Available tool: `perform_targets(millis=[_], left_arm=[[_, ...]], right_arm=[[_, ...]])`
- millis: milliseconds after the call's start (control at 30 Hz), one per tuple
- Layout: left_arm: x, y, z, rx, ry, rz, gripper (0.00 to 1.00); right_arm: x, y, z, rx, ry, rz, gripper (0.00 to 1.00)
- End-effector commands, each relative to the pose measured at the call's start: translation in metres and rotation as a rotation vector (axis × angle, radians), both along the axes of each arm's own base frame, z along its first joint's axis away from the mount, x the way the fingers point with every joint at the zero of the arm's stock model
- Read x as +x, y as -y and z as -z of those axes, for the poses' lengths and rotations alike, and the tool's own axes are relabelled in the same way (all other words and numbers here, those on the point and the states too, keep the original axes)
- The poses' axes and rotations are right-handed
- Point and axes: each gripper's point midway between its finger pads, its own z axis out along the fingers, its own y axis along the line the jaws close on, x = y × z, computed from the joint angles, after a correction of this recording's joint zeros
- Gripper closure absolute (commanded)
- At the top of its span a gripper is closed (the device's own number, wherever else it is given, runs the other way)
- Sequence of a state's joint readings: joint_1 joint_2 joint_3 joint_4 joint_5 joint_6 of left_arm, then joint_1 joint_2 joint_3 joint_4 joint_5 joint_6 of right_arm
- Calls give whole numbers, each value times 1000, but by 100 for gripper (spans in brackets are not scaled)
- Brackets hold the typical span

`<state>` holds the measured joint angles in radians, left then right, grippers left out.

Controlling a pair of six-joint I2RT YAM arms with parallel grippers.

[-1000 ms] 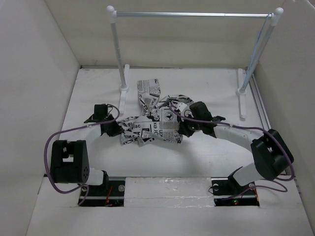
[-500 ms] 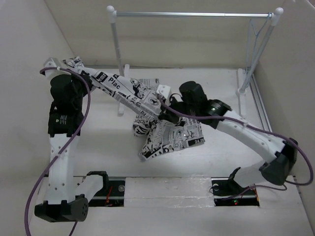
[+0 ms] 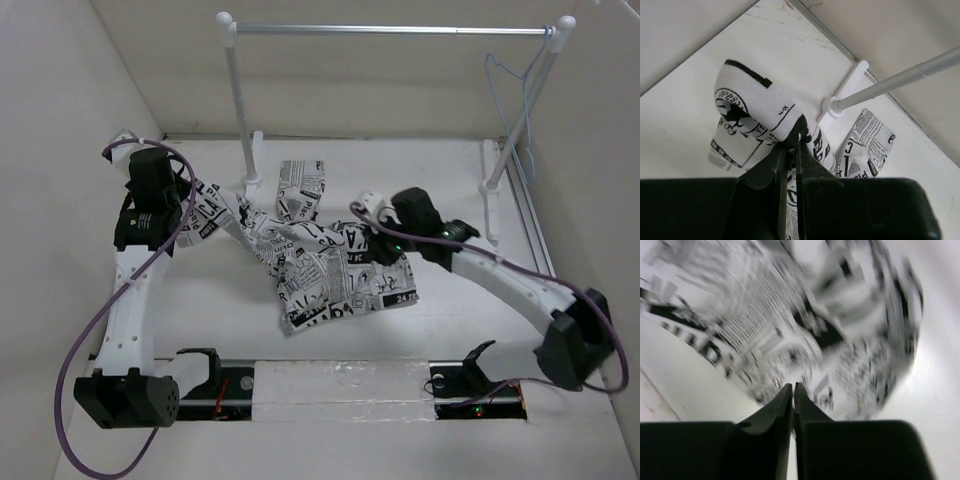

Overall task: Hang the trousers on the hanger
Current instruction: Flatten out the trousers at the center of the board.

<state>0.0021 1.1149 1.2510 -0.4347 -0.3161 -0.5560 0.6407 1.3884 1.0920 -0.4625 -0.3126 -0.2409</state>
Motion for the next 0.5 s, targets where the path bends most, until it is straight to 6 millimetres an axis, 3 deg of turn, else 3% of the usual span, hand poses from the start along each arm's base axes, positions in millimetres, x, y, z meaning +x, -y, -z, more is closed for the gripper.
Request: perform_targets(millis=[0,33,67,100,167,200,267,433,467], left_arm=[[-1,-7,-40,37,122,-21,100],[1,-6,-39,38,116,-16,100],[2,-6,-40,40,117,-15,100],[5,-6,-40,41,116,-11,100],[7,-6,-41,44,119,-7,100],[10,-5,-39,41,117,-2,100],[13,-3,-40,37,123,8,100],[17,2,-35,27,118,31,100],[17,1,-33,31,113,33,100]], right_arm=[[-22,70,51,-74,-122,232,93],[-26,82,51,-74,-117,277,98],[-32,96,64,-102,-135,334,99],[-33,105,66,-106,-136,374,93],[-30,125,70,-87,-140,469,64],[-34,133,79,-90,-167,489,41],[-30,143,88,-59,-193,525,26],[-35,140,120,-44,-288,491,27],[-37,134,124,-23,-308,466,34]])
